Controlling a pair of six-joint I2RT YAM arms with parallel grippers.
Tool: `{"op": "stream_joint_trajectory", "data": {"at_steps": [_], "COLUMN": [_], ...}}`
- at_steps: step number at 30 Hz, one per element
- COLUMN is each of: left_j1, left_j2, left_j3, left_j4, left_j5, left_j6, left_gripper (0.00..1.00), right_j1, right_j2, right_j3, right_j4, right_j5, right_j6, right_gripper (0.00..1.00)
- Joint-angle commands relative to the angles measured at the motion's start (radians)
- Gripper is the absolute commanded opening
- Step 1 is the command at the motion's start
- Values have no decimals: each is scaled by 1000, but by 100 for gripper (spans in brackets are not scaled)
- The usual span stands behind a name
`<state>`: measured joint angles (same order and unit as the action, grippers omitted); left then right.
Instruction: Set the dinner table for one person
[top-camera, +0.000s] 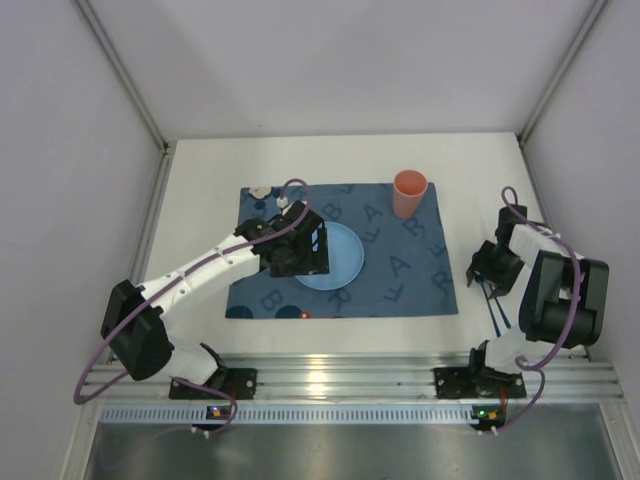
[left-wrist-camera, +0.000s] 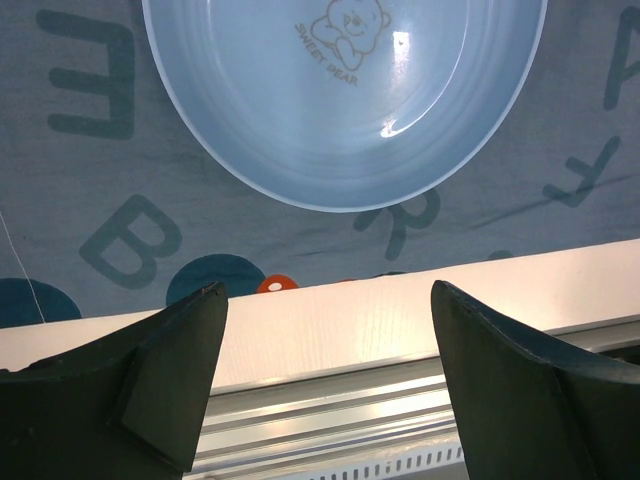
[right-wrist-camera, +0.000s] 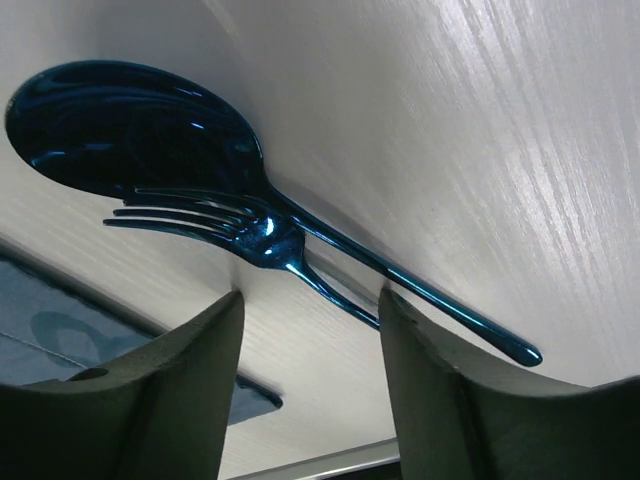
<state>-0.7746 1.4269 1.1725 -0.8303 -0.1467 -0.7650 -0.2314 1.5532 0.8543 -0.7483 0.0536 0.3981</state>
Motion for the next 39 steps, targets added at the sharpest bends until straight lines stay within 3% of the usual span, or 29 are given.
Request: {"op": "stream_joint_trajectory", "data": {"at_steps": [1,10,11,17,21,26,31,35,39], "left_j1": [5,5,5,5,5,6,14,20,21], "left_j2": [-14,-20,-23,-33,-25,-23,-40,-94,-164], "left_j3": [0,-27,-28,-25,10,67,111,85,33], "left_j4": [23,34,31,16,5,-12,13,126,338], "left_j5": [-13,-16,-25,-37,-25,-47,-51,36,231], "left_j6": [-34,-66,-65,-57,-45,4,55,125,179], "left_gripper": [88,86,86,86,86,87,87,85,85], "right_j1": [-6,-6,-5,18,87,224,415,492,541], "right_j2": [57,160,182,188,125,35,-39,-61,-30], "right_j3": [19,72,77,135,289,491,696,805,905], "right_j4": [118,118,116,101,17,-141,-240,-220,-206], "right_j5": [6,17,12,21,87,115,29,-101,-198], "right_j6": [-27,-85,-90,-102,-114,-48,88,200,260], "right_gripper": [55,12,1,0,0,0,0,0,0]}}
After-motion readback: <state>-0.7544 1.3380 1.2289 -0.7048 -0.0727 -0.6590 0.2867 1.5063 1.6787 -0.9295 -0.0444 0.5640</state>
